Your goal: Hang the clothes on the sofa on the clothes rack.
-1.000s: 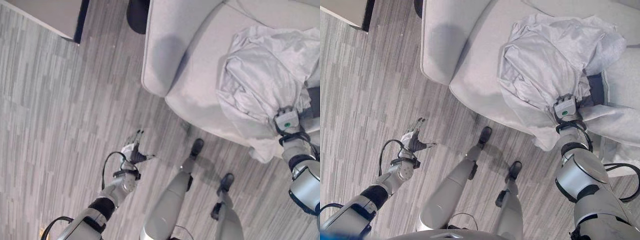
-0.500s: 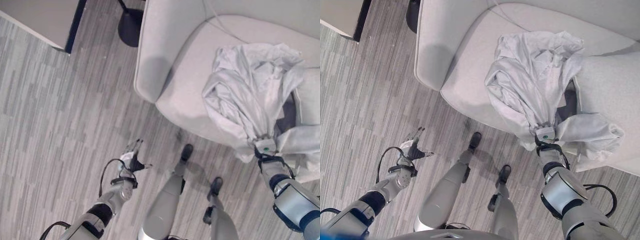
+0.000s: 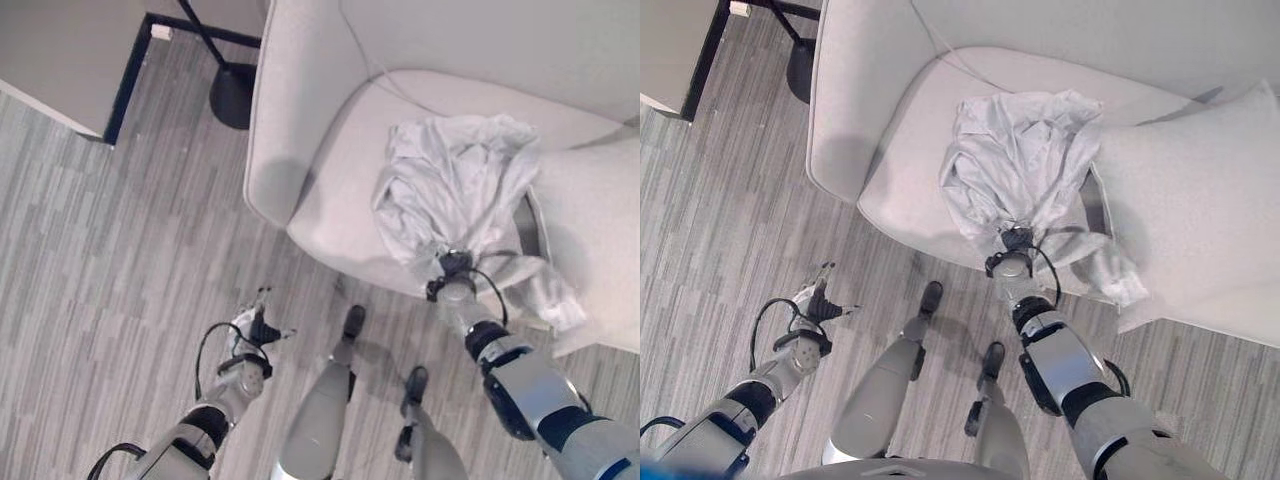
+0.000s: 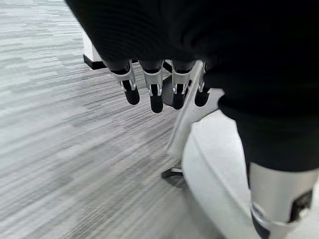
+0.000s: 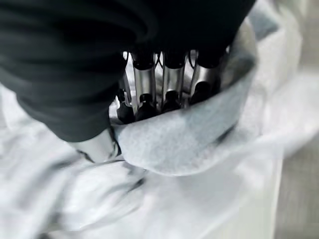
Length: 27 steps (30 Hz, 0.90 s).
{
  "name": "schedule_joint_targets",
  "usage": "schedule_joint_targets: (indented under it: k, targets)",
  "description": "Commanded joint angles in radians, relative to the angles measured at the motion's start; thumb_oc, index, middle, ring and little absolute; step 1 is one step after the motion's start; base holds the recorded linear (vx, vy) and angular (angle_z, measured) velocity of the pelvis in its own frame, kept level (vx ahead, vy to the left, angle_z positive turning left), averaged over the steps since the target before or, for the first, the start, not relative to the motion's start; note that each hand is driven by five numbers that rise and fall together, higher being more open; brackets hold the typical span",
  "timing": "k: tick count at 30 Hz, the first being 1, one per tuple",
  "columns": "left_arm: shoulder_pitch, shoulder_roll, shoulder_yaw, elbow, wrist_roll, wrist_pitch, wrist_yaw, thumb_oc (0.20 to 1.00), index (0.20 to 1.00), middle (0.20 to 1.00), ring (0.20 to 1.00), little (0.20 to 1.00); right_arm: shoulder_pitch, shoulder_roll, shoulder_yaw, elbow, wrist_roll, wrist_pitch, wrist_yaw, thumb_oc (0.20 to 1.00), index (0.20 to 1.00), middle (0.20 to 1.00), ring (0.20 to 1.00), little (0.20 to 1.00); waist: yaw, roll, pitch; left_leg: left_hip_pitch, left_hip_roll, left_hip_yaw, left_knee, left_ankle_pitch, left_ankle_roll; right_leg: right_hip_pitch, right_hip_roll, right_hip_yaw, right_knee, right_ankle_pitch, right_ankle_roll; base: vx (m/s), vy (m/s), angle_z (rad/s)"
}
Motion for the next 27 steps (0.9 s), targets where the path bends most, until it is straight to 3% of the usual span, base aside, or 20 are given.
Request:
schedule_joint_targets:
  k: [1,3,9,12,18,27]
  targets:
    - [0.005,-0.021,-0.011,-0.017,-0.001,0.001,-0.005,1.000,1.000,1.000,1.000,1.000,0.033,-0.009,-0.003,-0.101,0.202,-0.131,0.044,0.200,0.200,0.200,0.200,0.200,0.016,0.009,-0.027,-0.014,0.021,-0.054,0.011,-0.057,-0.018,0.091,0.000,0.004,-0.032,0.108,-0.023,0.00,0.000,0.00]
    - [0.024,-0.018,-0.023,-0.050,0.009,0.011,-0.021,1.000,1.000,1.000,1.000,1.000,0.061,0.022,-0.007,-0.204,0.314,-0.183,0.071,0.200,0.200,0.200,0.200,0.200,0.016,0.003,-0.048,0.016,0.025,-0.051,0.000,-0.056,-0.019,0.116,0.002,0.002,-0.032,0.102,-0.026,0.00,0.000,0.00]
    - [0.066,-0.002,-0.021,-0.116,0.011,0.012,-0.053,1.000,1.000,1.000,1.000,1.000,0.060,0.022,-0.031,-0.382,0.409,-0.244,0.107,0.200,0.200,0.200,0.200,0.200,0.019,-0.008,-0.094,0.077,0.031,-0.051,-0.021,-0.052,-0.020,0.160,0.001,-0.003,-0.032,0.095,-0.027,0.01,-0.012,-0.01]
    - [0.106,-0.007,-0.003,-0.142,-0.006,0.007,-0.080,1.000,1.000,1.000,1.000,1.000,0.074,0.010,-0.017,-0.535,0.403,-0.270,0.119,0.200,0.200,0.200,0.200,0.200,0.007,-0.026,-0.138,0.134,0.037,-0.044,-0.047,-0.048,-0.019,0.196,0.001,-0.003,-0.032,0.090,-0.030,0.01,-0.008,-0.01]
    - [0.139,-0.036,0.042,-0.140,-0.043,0.019,-0.077,1.000,1.000,1.000,1.000,1.000,0.078,-0.013,-0.023,-0.661,0.372,-0.294,0.109,0.200,0.200,0.200,0.200,0.200,-0.010,-0.037,-0.204,0.208,0.051,-0.035,-0.101,-0.021,-0.023,0.230,0.008,-0.004,-0.032,0.092,-0.033,0.04,-0.009,-0.06]
    - [0.084,-0.050,0.043,-0.126,-0.017,-0.005,-0.034,1.000,1.000,1.000,1.000,1.000,0.009,-0.161,-0.025,-0.815,0.298,-0.327,0.092,0.200,0.200,0.200,0.200,0.200,-0.065,-0.055,-0.311,0.269,0.071,-0.030,-0.149,0.011,-0.055,0.288,0.014,-0.032,-0.032,0.080,-0.034,0.03,0.006,0.00]
